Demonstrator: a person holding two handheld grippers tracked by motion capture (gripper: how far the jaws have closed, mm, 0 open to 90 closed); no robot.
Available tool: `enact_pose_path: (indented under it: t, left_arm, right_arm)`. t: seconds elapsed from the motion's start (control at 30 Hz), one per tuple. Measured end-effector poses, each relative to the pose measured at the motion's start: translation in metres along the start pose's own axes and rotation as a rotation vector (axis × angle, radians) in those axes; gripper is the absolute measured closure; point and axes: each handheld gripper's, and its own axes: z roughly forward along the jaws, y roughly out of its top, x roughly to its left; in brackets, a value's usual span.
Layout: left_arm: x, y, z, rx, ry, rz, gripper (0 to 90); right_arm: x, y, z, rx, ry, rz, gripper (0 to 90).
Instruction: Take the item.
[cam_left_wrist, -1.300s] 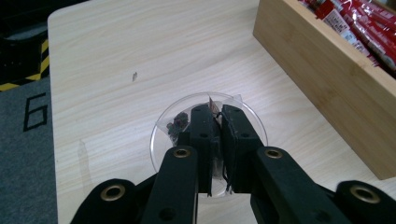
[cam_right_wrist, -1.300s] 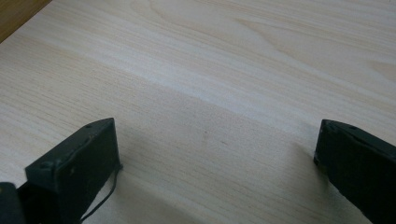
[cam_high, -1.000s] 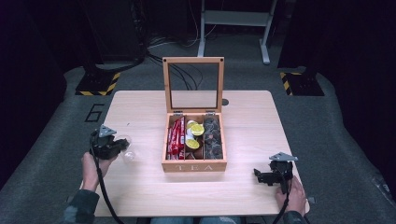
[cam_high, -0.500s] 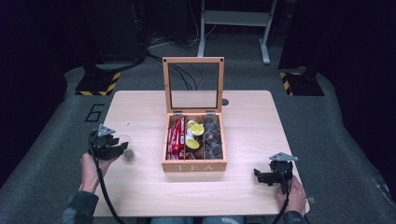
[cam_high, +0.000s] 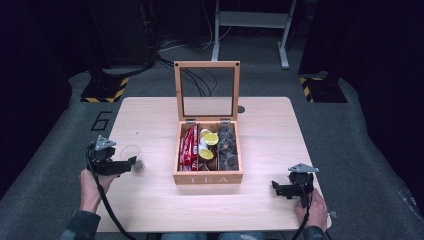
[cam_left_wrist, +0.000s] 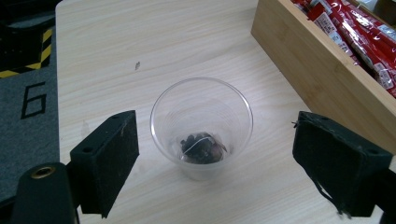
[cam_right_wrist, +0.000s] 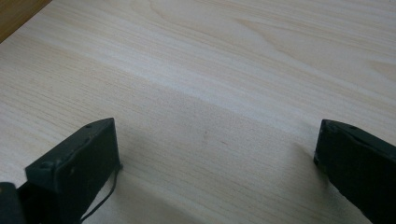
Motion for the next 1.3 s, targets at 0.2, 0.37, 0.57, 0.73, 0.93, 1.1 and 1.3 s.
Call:
enact_pose_path:
  t: [0.2,0.37,0.57,0.73,0.93,1.1,1.3]
  left_arm:
    - [0.003,-0.007,-0.012,-0.010,0.015,-0.008,9.4]
    - [0.005,-0.018,-0.018,-0.017,0.022,-0.023,7.4]
    - [0.009,-0.036,-0.019,-0.001,0.020,-0.044,6.4]
    - [0.014,-0.053,-0.012,0.039,0.007,-0.061,5.2]
    - [0.020,-0.077,0.004,0.089,0.000,-0.085,4.1]
    - [0.023,-0.094,0.018,0.129,-0.004,-0.110,3.9]
    - [0.024,-0.101,0.028,0.118,-0.018,-0.138,3.5]
  right_arm:
    - [0.000,0.000,0.000,0.000,0.000,0.000,0.0]
    - [0.000,0.000,0.000,0.000,-0.001,0.000,0.0]
    - [0.000,0.000,0.000,0.000,0.000,0.000,0.0]
    - [0.000,0.000,0.000,0.000,0.000,0.000,0.0]
    - [0.000,0.000,0.000,0.000,0.000,0.000,0.0]
    - [0.000,0.000,0.000,0.000,0.000,0.000,0.0]
    - [0.000,0.000,0.000,0.000,-0.001,0.000,0.0]
